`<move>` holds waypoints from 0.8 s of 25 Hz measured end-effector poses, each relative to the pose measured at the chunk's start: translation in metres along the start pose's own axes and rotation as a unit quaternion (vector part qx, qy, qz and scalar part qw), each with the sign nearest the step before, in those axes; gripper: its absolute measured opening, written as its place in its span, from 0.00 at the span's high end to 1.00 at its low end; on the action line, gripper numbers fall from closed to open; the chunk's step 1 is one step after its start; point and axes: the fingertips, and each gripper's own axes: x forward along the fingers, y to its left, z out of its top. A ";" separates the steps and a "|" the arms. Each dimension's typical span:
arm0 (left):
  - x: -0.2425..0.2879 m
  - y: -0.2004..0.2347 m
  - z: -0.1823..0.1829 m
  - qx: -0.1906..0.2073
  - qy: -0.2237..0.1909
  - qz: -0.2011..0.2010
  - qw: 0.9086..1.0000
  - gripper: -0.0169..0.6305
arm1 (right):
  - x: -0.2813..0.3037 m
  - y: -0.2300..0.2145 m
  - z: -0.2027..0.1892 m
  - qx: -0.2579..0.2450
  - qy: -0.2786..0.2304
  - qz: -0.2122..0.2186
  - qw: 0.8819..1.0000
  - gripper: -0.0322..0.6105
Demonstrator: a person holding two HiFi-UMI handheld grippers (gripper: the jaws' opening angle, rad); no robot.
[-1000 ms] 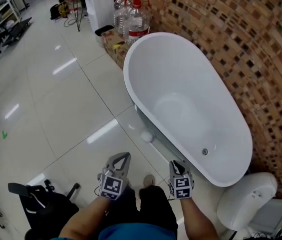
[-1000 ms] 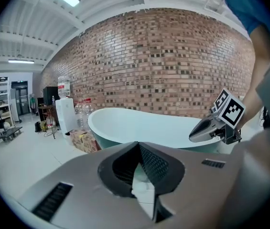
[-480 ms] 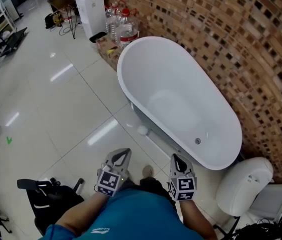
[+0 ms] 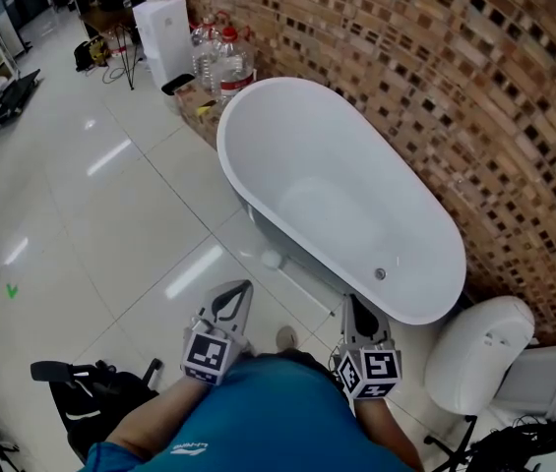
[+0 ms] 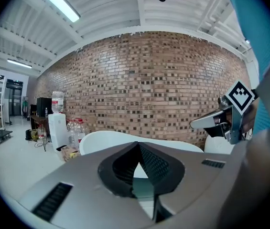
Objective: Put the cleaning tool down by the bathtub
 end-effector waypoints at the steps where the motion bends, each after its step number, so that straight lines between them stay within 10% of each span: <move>1: -0.003 -0.001 0.000 -0.004 0.000 0.001 1.000 0.97 | -0.002 0.002 0.004 0.000 -0.005 0.001 1.000 0.95; 20: -0.040 0.018 0.004 -0.009 -0.020 0.007 1.000 0.97 | -0.015 0.046 0.018 -0.006 -0.037 -0.002 0.999 0.95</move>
